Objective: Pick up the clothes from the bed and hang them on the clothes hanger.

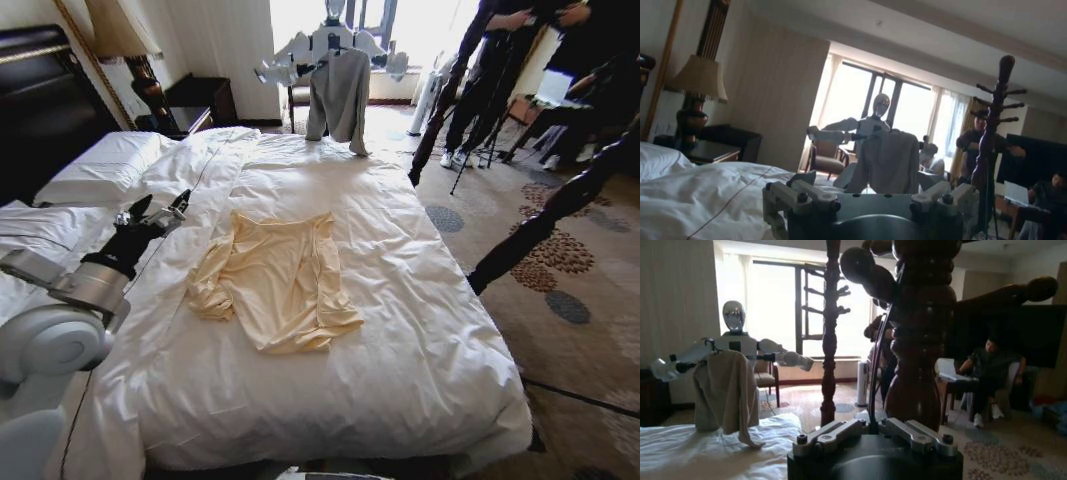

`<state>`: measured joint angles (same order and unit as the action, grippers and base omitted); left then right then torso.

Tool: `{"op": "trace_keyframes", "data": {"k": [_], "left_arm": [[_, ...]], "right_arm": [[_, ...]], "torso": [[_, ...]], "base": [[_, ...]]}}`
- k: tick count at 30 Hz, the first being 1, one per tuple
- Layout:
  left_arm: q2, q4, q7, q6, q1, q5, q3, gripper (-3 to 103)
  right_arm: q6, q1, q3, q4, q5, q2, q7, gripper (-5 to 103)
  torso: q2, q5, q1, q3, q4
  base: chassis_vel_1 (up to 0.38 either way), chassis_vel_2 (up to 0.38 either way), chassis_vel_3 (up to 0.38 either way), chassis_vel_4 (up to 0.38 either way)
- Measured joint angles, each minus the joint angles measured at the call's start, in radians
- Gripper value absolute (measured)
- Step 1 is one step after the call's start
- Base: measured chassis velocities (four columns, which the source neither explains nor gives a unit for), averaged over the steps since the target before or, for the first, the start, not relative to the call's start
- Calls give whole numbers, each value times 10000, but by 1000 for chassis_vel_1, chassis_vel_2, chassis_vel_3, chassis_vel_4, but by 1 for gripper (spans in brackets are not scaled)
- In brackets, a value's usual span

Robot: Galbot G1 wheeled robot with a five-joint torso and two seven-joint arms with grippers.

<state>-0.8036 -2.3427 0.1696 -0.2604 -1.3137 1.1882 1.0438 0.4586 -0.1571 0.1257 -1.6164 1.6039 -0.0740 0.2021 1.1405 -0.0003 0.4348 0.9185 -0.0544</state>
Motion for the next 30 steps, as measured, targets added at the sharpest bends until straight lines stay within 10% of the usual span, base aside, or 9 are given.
{"op": "trace_keyframes", "data": {"k": [17,30], "left_arm": [[-220,-271,18,40,-356,-175,296,100],[-389,-169,18,227,-528,-830,357,100]], "right_arm": [[-18,-763,340,-2755,702,-1292,591,0],[-43,-366,496,-4058,1180,-492,1555,0]], "torso": [[1,-9,-2,-2,1],[2,-8,-2,-2,-3]], "base": [[0,0,0,0],[0,0,0,0]]}}
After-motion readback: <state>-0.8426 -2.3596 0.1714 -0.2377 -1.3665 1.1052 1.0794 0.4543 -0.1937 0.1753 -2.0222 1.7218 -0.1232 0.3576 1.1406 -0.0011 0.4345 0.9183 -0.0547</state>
